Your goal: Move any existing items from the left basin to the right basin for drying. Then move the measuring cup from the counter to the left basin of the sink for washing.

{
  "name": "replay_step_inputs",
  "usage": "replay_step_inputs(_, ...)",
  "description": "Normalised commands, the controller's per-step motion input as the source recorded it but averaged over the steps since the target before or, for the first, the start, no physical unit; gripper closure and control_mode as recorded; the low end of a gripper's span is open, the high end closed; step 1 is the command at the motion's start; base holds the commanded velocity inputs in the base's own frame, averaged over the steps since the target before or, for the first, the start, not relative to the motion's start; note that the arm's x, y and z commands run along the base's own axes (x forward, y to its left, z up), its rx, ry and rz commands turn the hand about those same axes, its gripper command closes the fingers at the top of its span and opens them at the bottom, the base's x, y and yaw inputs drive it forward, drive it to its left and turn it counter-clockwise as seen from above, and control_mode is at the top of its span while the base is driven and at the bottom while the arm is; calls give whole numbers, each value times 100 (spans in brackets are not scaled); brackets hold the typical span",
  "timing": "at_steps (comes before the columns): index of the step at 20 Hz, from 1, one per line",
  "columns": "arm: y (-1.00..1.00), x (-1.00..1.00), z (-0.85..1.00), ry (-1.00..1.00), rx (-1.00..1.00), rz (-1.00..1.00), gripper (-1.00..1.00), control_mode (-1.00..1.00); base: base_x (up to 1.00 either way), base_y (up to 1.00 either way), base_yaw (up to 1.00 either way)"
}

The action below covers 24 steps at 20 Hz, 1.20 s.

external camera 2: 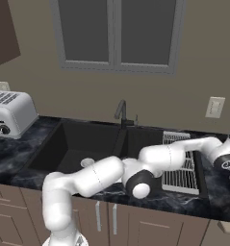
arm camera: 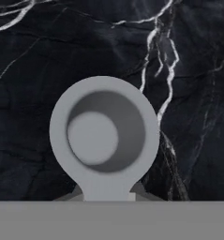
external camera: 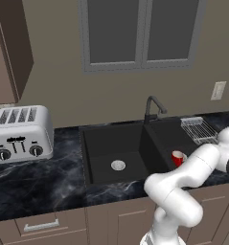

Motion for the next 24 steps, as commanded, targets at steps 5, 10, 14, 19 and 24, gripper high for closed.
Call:
replay_step_inputs(5, 17, -11, 41, 4, 7, 5, 100, -100, 0, 0, 0)
replay_step_inputs(10, 37, -9, 38, 7, 3, 2, 100, -100, 0, 0, 0)
replay_step_inputs(14, 56, -16, 16, 8, 0, 0, 100, -100, 0, 0, 0)
replay_step_inputs(19, 68, -26, 0, 1, 0, 0, 100, -100, 0, 0, 0)
replay_step_inputs(24, 69, -45, -8, -3, 0, 0, 100, -100, 0, 0, 0)
